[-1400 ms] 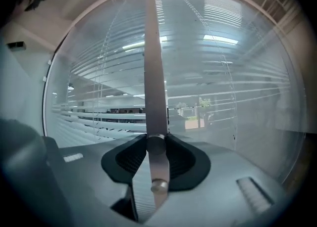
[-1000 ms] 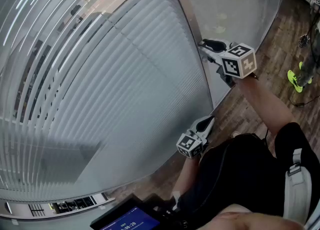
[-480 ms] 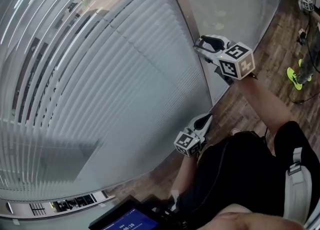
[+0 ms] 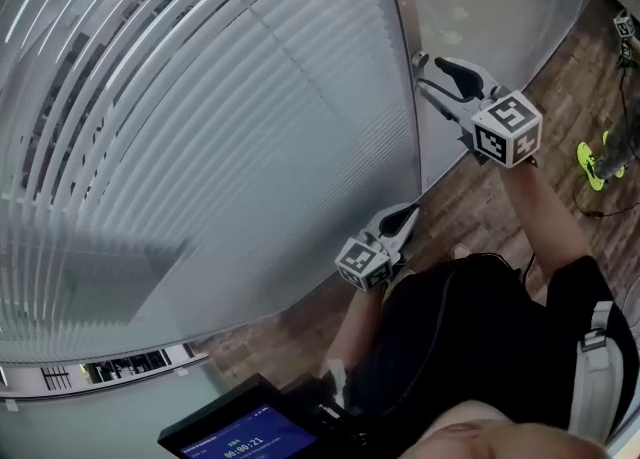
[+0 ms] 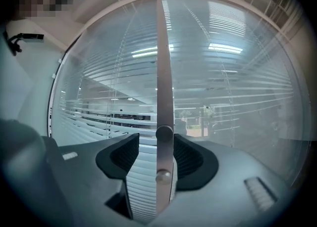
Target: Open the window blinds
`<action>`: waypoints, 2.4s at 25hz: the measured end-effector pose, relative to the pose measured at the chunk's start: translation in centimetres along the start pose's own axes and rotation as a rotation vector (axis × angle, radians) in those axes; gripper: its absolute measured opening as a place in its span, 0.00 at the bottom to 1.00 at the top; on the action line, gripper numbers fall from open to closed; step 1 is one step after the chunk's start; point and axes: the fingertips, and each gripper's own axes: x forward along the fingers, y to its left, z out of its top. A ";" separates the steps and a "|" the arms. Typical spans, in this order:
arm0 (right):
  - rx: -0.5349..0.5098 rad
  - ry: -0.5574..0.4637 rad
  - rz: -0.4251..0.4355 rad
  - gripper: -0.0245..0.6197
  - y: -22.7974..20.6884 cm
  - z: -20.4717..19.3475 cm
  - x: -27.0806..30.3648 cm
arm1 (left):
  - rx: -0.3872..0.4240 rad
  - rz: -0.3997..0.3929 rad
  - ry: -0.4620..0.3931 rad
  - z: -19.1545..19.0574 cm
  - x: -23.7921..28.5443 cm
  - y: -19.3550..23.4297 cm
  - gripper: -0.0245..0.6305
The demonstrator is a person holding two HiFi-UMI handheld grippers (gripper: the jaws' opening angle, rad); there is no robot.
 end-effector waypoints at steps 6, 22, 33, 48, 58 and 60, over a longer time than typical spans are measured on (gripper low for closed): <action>-0.013 -0.001 0.024 0.38 1.9 -4.0 -2.0 | 0.003 0.014 -0.003 0.2 -1.2 0.1 0.04; -0.040 0.052 0.187 0.05 12.4 -14.3 -4.7 | 0.050 0.149 -0.069 1.9 -8.7 2.8 0.04; 0.005 0.099 0.296 0.05 18.3 -20.4 -5.1 | 0.080 0.234 -0.061 -0.5 -14.2 3.4 0.04; -0.027 0.144 0.446 0.05 26.4 -19.1 -4.7 | 0.085 0.239 -0.074 0.1 -17.6 1.9 0.04; -0.040 0.090 0.461 0.05 24.2 -18.1 -9.9 | 0.110 0.210 -0.075 -1.3 -13.5 -3.1 0.04; -0.052 0.098 0.463 0.05 23.7 -17.9 -12.2 | 0.113 0.207 -0.064 -1.4 -12.5 -4.8 0.04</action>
